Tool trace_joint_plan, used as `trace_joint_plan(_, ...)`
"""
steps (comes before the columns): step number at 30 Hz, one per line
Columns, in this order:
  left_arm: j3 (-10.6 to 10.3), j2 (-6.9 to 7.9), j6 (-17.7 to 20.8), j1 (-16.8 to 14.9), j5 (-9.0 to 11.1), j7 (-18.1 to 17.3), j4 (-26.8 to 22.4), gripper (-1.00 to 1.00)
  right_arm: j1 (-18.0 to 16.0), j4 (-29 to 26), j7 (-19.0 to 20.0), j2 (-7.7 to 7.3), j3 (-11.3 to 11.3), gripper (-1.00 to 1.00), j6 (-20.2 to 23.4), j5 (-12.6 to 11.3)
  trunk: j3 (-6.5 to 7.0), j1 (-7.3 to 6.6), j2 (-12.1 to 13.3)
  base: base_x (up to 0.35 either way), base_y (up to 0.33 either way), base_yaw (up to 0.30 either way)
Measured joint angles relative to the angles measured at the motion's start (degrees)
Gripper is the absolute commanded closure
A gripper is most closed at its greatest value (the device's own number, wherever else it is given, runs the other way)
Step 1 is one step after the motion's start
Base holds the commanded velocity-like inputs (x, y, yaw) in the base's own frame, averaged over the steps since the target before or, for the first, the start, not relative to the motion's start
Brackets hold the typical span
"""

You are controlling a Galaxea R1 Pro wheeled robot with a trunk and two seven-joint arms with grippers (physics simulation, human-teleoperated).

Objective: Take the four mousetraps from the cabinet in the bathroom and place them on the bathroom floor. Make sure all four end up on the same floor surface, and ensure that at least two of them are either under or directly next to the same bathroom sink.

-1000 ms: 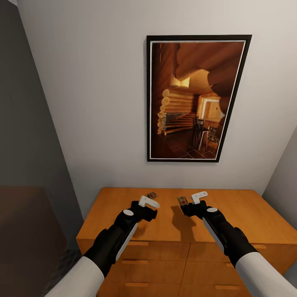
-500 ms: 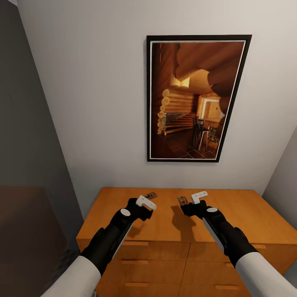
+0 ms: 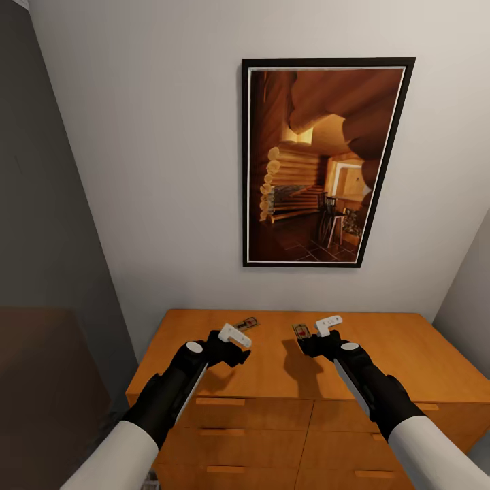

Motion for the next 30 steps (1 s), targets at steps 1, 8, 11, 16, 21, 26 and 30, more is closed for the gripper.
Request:
trace_joint_plan(1, 0.0, 0.03, 0.0, 0.0, 0.0, -0.4, 0.0, -1.0, 0.0, 0.0, 0.0, 0.0, 0.0, 1.0, 0.0, 0.0, 0.0, 0.0, 0.0, 0.0, 0.0, 0.0)
trace_joint_plan(8, 0.0, 0.02, -0.3, 0.0, 0.0, -0.9, 0.0, -1.0, 0.0, 0.0, 0.0, 0.0, 0.2, 1.0, 0.0, 0.0, 0.0, 0.0, 0.0, 0.0, 0.0, 0.0)
trace_joint_plan(11, 0.0, 0.03, -0.3, 0.0, -0.1, -1.0, 0.0, -1.0, 0.0, 0.0, 0.0, 0.0, 0.2, 1.0, -0.1, 0.0, 0.0, 0.0, 0.0, 0.0, 0.0, 0.0)
trace_joint_plan(16, 0.0, 0.18, -0.3, 0.0, -0.1, -1.0, 0.0, -1.0, 0.0, 0.0, 0.0, 0.0, 0.2, 1.0, -0.1, 0.0, 0.0, 0.0, 0.0, 0.0, 0.0, 0.0)
trace_joint_plan(21, 0.0, 0.24, -0.4, 0.0, -0.1, -1.0, 0.0, -1.0, 0.0, 0.0, 0.0, -0.01, 0.2, 1.0, -0.1, 0.0, 0.0, 0.0, 0.0, 0.0, 0.0, -0.12)
trace_joint_plan(26, 0.1, 0.37, -0.4, 0.0, -0.1, -0.7, 0.0, -1.0, 0.0, 0.0, 0.0, -0.01, 0.2, 1.0, -0.1, -0.1, 0.0, 0.0, 0.0, 0.0, 0.0, -0.259)
trace_joint_plan(30, 0.1, 0.43, -0.4, 0.0, -0.1, -0.5, -0.1, -1.0, 0.0, 0.0, 0.0, -0.01, 0.2, 1.0, -0.1, 0.0, 0.0, 0.0, 0.0, 0.0, 0.0, -0.192)
